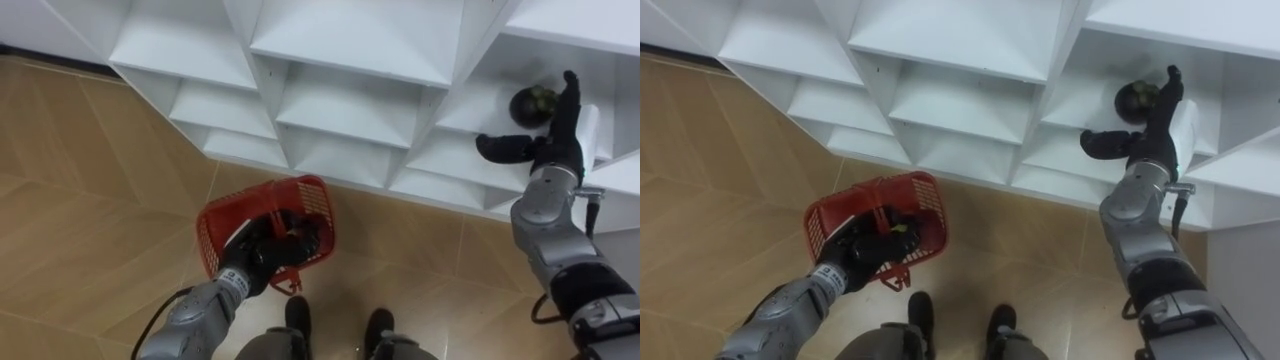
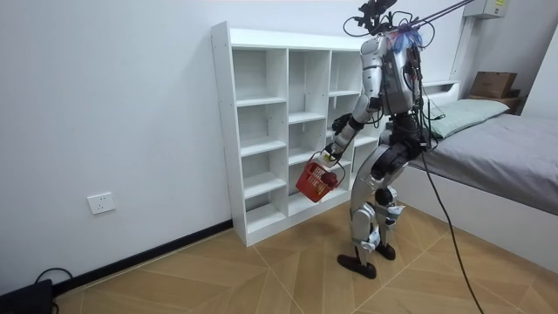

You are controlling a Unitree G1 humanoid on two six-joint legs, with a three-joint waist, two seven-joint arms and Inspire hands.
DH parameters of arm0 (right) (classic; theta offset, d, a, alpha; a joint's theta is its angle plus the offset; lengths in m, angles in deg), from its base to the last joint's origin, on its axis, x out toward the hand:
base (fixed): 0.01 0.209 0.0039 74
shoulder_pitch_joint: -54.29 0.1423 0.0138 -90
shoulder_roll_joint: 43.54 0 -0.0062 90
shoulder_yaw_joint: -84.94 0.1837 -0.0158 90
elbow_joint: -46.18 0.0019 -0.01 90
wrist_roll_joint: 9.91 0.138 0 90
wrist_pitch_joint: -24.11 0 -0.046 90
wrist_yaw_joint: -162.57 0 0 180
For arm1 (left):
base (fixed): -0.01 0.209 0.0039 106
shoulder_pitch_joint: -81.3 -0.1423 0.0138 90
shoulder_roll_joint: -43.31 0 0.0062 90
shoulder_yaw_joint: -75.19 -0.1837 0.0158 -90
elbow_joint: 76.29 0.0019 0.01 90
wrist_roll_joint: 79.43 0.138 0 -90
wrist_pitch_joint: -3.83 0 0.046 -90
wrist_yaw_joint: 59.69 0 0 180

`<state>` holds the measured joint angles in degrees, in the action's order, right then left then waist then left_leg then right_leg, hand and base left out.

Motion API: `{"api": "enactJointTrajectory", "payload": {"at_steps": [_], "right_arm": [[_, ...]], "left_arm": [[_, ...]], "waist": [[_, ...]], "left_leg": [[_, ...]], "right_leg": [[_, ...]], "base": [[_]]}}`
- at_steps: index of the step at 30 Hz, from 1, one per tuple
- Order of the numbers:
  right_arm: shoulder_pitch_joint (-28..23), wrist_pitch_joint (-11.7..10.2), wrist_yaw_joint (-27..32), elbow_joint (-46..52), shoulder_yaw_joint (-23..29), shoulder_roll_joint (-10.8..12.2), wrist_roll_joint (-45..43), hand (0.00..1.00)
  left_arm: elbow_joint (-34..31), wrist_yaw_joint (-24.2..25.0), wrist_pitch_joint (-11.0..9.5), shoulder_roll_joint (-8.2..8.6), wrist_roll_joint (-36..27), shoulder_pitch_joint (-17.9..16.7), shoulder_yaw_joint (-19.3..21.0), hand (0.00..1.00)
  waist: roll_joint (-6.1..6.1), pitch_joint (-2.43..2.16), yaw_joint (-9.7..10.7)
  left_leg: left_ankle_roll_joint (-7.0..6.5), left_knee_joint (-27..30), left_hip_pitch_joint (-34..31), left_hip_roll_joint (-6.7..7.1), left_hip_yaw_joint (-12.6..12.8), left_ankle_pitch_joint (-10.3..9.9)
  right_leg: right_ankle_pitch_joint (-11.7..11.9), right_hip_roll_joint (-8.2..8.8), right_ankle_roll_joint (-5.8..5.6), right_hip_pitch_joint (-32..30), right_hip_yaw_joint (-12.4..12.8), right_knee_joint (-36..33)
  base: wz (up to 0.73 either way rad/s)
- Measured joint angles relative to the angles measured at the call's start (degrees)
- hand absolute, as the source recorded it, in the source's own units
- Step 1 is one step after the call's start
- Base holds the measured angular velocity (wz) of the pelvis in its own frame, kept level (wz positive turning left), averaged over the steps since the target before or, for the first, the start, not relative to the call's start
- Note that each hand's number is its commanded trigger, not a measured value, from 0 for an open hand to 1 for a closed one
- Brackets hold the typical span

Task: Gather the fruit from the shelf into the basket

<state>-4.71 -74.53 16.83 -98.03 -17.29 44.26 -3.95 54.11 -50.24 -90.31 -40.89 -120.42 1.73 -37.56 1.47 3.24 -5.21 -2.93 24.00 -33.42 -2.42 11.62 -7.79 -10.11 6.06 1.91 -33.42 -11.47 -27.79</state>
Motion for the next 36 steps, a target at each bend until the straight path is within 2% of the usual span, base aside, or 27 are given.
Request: {"api": "enactJointTrajectory", "payload": {"at_steps": [16,17,18,19,20,21,28,36], "right_arm": [[1.2,0.0,0.1,0.2,0.0,0.0,0.0,0.0],[1.3,0.0,0.1,0.2,0.0,0.0,0.0,0.1],[1.4,0.0,0.1,0.2,0.0,0.0,0.0,0.1],[1.4,0.0,0.1,0.6,0.0,0.0,0.0,0.74],[1.4,0.0,0.1,0.7,0.0,0.0,0.0,0.95],[1.4,0.0,0.1,0.7,0.0,0.0,0.0,1.0],[1.4,0.0,1.2,0.9,-2.1,0.0,-5.0,1.0],[2.4,0.0,1.1,1.0,-2.1,0.4,-4.0,1.0]], "left_arm": [[0.1,0.0,0.0,0.0,0.1,0.0,-0.1,1.0],[0.1,0.0,0.0,-0.01,0.1,0.0,-0.1,1.0],[0.1,0.0,0.0,-0.01,0.1,0.0,-0.1,1.0],[0.1,0.0,0.0,0.0,0.2,0.0,-0.1,1.0],[0.1,0.0,0.0,-0.01,0.2,0.0,-0.1,1.0],[0.1,0.0,0.0,-0.01,0.2,0.0,-0.1,1.0],[0.1,0.0,0.0,-0.06,0.2,0.0,-0.1,1.0],[0.1,0.0,0.0,-0.03,0.2,0.0,-0.7,1.0]], "waist": [[0.01,0.1,0.0],[0.02,0.11,0.0],[0.04,0.11,0.0],[0.04,0.11,0.0],[0.03,0.11,0.0],[0.03,0.11,0.0],[0.19,0.2,0.4],[0.05,0.3,-0.5]], "left_leg": [[0.0,-0.3,0.0,0.04,0.2,0.0],[0.0,-0.3,0.0,0.04,0.3,0.0],[0.0,-0.4,0.0,0.04,0.4,0.0],[0.0,-0.4,-0.1,0.04,0.5,0.0],[0.0,-0.4,-0.2,0.04,0.5,0.0],[0.0,-0.4,-0.2,0.04,0.5,0.0],[-0.01,-0.1,-0.1,0.04,0.5,0.0],[-0.03,0.4,-0.1,0.05,0.4,0.0]], "right_leg": [[0.0,0.01,-0.01,-0.3,0.2,0.1],[0.0,0.0,-0.01,-0.3,0.2,0.1],[0.0,0.0,-0.01,-0.4,0.3,0.1],[0.0,-0.01,-0.01,-0.6,0.5,0.0],[0.0,-0.02,-0.01,-0.7,0.5,-0.1],[0.0,-0.03,-0.01,-0.7,0.5,-0.1],[0.0,0.06,0.0,-0.7,0.5,-0.4],[-0.3,0.3,0.24,-0.8,0.3,-1.0]], "base": [[0.0],[0.0],[-0.04],[-0.05],[-0.04],[0.0],[0.0],[0.01]]}}
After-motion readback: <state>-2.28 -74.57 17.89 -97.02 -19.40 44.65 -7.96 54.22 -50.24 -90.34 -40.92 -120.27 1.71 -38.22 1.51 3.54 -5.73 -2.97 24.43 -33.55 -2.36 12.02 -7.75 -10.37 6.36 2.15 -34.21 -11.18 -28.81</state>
